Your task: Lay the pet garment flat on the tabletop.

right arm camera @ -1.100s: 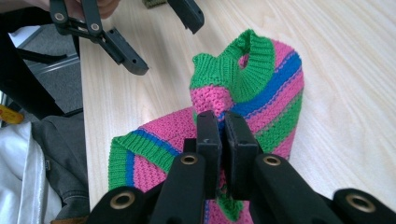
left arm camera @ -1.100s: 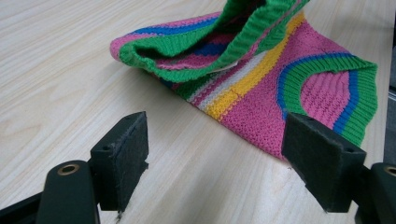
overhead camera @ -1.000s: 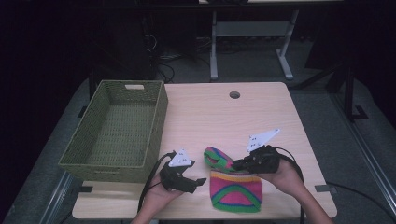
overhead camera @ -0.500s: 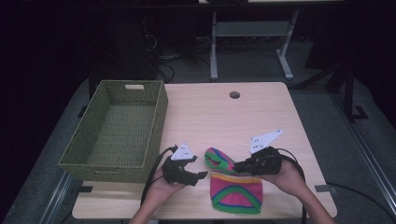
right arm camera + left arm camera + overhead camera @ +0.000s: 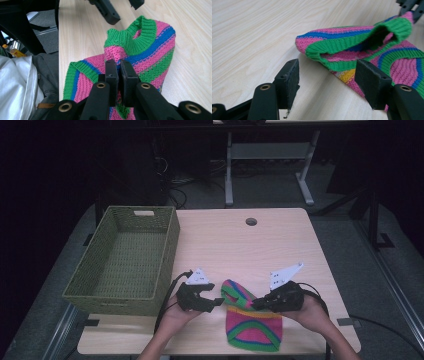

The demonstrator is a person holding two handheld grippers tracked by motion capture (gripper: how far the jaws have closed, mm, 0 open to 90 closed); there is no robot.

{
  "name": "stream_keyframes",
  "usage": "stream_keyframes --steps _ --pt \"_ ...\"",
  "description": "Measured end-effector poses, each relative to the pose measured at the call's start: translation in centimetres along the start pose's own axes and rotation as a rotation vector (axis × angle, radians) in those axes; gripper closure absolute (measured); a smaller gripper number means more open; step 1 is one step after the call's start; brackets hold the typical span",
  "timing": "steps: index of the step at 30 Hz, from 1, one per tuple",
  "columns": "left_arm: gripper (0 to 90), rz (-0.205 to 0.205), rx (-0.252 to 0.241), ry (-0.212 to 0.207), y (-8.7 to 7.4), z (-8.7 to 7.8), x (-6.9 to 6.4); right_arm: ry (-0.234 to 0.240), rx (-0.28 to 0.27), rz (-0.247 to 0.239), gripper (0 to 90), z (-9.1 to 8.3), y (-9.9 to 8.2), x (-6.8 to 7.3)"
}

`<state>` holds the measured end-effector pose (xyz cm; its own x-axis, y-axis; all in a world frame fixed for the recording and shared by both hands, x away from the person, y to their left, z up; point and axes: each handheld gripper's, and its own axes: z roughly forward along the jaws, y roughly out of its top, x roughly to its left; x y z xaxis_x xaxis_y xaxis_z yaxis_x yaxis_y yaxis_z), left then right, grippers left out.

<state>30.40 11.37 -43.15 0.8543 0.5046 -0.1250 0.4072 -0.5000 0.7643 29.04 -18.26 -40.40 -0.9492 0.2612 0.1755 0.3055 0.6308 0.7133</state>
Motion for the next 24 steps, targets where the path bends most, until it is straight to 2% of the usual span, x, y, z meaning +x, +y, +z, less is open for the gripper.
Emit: stream_keyframes --steps 4,13,18,20,23,24 --pt "40.6 -0.010 0.006 -0.008 0.2 0.3 0.4 0.009 -0.005 0.001 85.3 0.0 -0.1 0.0" --pt "50.9 -0.003 0.026 -0.019 0.8 0.8 0.5 0.006 -0.010 -0.012 85.3 -0.2 -0.5 -0.1" --pt "57.5 -0.028 0.041 -0.046 0.8 1.4 0.8 0.015 -0.011 -0.003 85.3 -0.3 -0.7 -0.1" --pt "59.3 -0.025 0.053 -0.052 0.8 1.6 0.9 0.016 -0.011 -0.005 85.2 -0.2 -0.7 -0.1" --pt "70.8 -0.018 0.079 -0.047 0.7 2.0 1.0 0.015 -0.011 -0.007 85.3 -0.2 -0.8 -0.1" --pt "74.9 0.003 0.084 -0.047 0.7 2.1 0.9 0.016 -0.011 -0.003 85.3 -0.2 -0.8 -0.1"
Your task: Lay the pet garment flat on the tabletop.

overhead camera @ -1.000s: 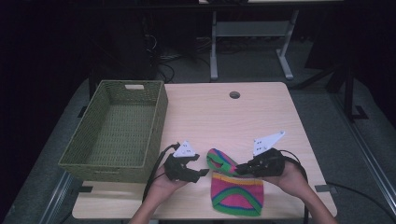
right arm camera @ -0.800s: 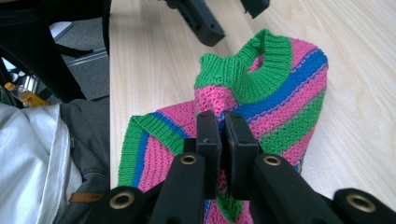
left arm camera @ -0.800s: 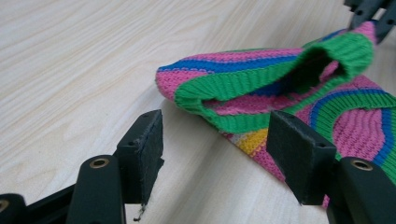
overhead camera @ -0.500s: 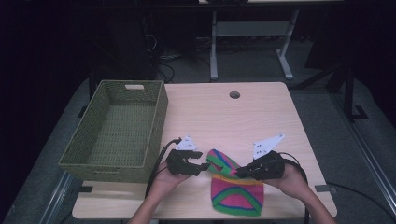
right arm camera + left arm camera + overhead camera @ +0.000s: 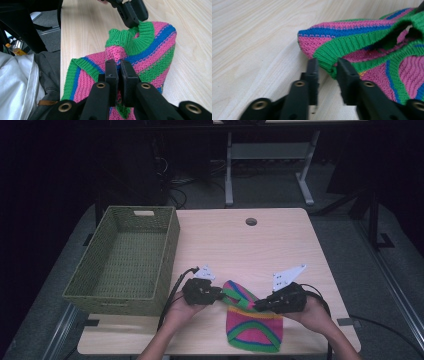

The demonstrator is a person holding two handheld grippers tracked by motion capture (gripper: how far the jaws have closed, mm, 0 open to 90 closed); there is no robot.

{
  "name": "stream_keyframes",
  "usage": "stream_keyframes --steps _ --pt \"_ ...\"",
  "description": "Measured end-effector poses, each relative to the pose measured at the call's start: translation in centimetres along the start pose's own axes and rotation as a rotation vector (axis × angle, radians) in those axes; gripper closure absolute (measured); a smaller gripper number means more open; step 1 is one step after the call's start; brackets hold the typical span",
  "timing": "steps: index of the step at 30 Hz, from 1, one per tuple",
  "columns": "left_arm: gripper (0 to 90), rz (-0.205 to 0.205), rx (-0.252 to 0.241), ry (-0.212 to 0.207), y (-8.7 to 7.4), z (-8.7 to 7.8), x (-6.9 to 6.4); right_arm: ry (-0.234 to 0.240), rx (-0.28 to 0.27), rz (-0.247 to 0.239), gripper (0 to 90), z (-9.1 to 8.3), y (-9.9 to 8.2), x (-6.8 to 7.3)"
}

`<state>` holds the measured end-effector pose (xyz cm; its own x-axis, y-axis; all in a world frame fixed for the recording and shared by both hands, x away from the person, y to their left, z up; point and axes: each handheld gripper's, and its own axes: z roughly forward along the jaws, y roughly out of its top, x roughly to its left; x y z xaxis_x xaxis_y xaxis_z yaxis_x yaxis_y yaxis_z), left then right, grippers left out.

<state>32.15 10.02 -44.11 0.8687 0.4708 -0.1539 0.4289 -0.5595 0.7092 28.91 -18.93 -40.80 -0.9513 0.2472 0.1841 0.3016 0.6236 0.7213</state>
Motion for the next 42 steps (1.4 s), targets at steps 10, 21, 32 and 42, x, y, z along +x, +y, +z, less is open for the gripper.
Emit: stream_keyframes --steps 10,21,32,42 --pt "89.8 0.072 0.021 0.011 0.1 -0.2 -0.7 -0.002 0.000 -0.001 85.2 -0.2 -0.1 0.0" --pt "90.0 0.107 0.002 0.015 0.2 -1.2 -1.5 -0.017 -0.008 -0.002 85.2 -0.8 -0.3 -0.1" --pt "90.0 0.167 -0.033 0.038 1.4 -3.6 -3.5 -0.041 -0.006 -0.013 85.3 -2.0 0.2 0.5" --pt "90.0 0.173 -0.042 0.046 1.4 -4.6 -4.4 -0.055 0.010 -0.025 85.3 -2.3 0.6 0.3"
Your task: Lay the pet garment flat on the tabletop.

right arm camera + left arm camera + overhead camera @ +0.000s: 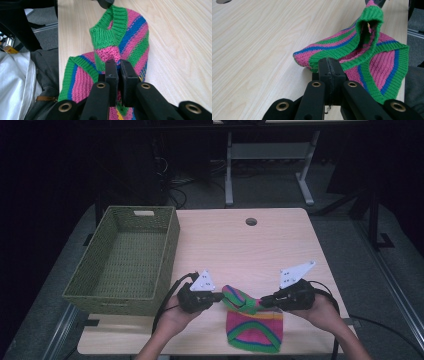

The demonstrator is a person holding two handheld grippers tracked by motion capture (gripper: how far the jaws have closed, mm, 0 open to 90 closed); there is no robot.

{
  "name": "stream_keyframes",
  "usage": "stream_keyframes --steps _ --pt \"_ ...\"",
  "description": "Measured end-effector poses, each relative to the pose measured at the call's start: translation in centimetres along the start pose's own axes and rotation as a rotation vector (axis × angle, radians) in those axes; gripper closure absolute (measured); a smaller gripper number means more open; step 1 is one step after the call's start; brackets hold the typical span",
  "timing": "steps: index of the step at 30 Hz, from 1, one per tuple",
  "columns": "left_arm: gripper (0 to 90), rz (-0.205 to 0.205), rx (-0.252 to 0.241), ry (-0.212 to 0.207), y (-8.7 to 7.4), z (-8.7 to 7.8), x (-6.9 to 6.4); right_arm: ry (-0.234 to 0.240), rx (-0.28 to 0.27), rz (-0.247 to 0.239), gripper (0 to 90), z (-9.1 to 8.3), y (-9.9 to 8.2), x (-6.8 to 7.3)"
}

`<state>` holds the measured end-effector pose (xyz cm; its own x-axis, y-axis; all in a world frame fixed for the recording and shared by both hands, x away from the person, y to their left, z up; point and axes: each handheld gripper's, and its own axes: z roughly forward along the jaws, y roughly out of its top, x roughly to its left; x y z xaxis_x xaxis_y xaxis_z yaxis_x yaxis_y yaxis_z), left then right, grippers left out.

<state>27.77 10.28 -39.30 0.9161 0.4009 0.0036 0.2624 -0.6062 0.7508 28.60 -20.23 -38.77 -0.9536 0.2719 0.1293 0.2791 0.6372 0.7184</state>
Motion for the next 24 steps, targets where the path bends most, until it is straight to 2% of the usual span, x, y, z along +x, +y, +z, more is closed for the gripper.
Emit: stream_keyframes --steps 6,13,24 --pt "90.0 0.008 -0.005 0.011 0.1 -0.9 -0.4 -0.008 0.013 -0.019 85.3 -0.2 0.6 -0.4" --pt "90.0 0.006 -0.009 0.020 0.2 -1.7 -0.3 -0.004 0.016 -0.009 85.3 -0.1 1.3 -1.0" --pt "90.0 0.006 -0.012 0.025 1.0 -1.6 0.1 -0.015 0.017 -0.016 85.3 -0.6 1.6 -1.3"
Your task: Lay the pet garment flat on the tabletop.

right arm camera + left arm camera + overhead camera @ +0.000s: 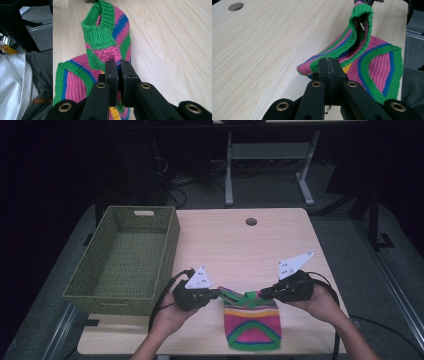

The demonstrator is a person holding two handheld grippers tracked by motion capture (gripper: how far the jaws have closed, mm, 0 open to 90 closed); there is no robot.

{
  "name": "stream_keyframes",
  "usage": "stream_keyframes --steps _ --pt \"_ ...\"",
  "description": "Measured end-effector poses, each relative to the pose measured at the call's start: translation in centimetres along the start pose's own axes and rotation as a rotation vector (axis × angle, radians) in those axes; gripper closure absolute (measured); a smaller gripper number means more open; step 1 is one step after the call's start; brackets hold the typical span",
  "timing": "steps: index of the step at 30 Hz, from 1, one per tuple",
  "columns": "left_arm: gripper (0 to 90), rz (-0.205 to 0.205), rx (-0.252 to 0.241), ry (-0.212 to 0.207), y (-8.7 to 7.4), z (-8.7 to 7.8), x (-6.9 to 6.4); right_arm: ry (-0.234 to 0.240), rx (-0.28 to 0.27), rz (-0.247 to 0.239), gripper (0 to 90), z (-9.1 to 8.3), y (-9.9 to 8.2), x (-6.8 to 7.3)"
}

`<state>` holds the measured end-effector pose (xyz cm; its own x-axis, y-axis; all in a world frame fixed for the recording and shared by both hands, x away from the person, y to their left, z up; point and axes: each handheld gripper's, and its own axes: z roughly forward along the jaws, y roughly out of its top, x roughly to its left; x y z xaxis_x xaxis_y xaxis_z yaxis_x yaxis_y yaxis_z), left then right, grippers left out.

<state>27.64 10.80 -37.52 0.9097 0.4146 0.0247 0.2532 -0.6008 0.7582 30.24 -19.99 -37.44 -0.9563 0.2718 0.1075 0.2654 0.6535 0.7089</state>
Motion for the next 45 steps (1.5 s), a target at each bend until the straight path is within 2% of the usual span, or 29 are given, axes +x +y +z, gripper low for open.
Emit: stream_keyframes --steps 12,23,33,37,38,39,41,42,43,44,45 --pt "90.0 0.002 0.016 -0.007 0.5 0.9 0.5 -0.001 -0.009 0.020 85.3 -0.4 -0.7 -0.4" --pt "90.0 -0.004 0.005 -0.004 0.9 1.3 1.2 -0.005 -0.009 0.020 85.4 -0.4 -0.6 -1.1" --pt "90.0 -0.027 0.004 0.003 0.9 2.3 2.7 -0.011 -0.004 0.032 85.3 -0.2 -0.3 -2.3" --pt "90.0 -0.035 0.011 0.023 1.5 2.8 4.0 -0.026 -0.002 0.041 85.4 -0.1 0.5 -3.5" --pt "90.0 -0.036 0.017 0.048 2.3 3.2 4.9 -0.035 0.001 0.044 85.4 -0.1 1.1 -4.4" --pt "90.0 -0.036 0.017 0.048 2.3 3.2 4.9 -0.035 0.001 0.044 85.4 -0.1 1.1 -4.4" --pt "90.0 -0.045 0.002 0.081 3.4 3.8 6.1 -0.058 0.004 0.068 84.3 0.1 1.9 -5.6" --pt "90.0 -0.051 -0.009 0.116 4.0 4.2 6.7 -0.096 -0.003 0.098 80.5 0.2 2.4 -6.5" --pt "89.7 -0.071 -0.025 0.136 4.5 4.6 7.2 -0.151 -0.012 0.134 72.5 0.4 2.8 -7.6" --pt "77.5 -0.115 -0.038 0.156 5.3 5.4 8.2 -0.247 -0.024 0.204 62.0 0.4 3.2 -9.5" --pt "74.3 -0.115 -0.038 0.156 5.3 5.4 8.2 -0.247 -0.024 0.204 62.0 0.4 3.2 -9.5"
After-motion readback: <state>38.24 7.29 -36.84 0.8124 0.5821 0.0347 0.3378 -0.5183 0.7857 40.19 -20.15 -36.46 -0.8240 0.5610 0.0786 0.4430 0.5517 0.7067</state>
